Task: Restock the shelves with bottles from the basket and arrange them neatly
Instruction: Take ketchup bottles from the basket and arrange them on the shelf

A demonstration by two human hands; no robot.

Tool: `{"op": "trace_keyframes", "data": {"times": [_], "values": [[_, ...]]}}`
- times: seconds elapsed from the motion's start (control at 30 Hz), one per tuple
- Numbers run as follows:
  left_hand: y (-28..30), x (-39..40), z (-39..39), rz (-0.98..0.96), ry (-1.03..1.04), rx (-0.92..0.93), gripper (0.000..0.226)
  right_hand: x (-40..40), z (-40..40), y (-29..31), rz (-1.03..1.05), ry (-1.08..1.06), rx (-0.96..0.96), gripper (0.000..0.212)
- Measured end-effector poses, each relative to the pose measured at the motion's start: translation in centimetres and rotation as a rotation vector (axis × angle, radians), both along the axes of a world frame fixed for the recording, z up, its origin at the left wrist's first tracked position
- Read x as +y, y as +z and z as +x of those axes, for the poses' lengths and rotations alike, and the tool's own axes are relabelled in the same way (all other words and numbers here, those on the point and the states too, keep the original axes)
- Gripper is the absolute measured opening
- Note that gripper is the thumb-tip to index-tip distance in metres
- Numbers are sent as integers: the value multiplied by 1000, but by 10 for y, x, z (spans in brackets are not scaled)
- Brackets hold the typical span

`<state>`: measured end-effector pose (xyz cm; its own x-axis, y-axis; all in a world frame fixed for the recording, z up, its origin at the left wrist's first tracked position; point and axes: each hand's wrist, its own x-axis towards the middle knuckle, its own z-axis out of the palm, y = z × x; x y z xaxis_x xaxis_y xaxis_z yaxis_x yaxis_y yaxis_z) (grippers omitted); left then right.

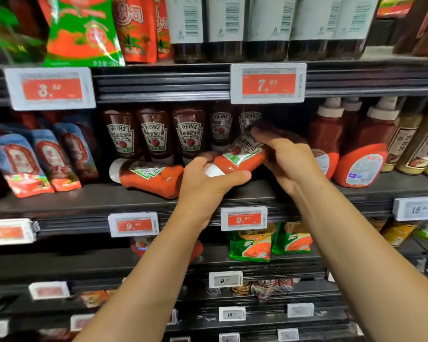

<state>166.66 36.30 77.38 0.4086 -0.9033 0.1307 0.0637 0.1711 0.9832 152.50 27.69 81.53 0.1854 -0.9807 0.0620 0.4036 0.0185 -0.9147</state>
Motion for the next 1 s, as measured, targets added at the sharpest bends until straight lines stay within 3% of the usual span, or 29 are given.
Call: {"op": "trace_keyframes", "data": {"times": [0.37, 0.53, 0.63, 0.8, 1.0], "values": [[18, -9, -5, 147, 151, -431, 58, -15, 23, 18, -392, 75, 266, 44], [18, -16, -2, 194, 179, -480, 42, -15, 25, 15, -460, 85, 430, 43], [18, -19, -3, 176, 196, -519, 46, -15, 25, 13, -516, 76, 466, 43], [22, -20, -6, 156, 190, -656, 57, -15, 23, -12, -499, 40, 498, 52], [49, -4, 11, 125, 386, -1079, 48, -31, 23, -33, -433, 0, 562, 63]]}}
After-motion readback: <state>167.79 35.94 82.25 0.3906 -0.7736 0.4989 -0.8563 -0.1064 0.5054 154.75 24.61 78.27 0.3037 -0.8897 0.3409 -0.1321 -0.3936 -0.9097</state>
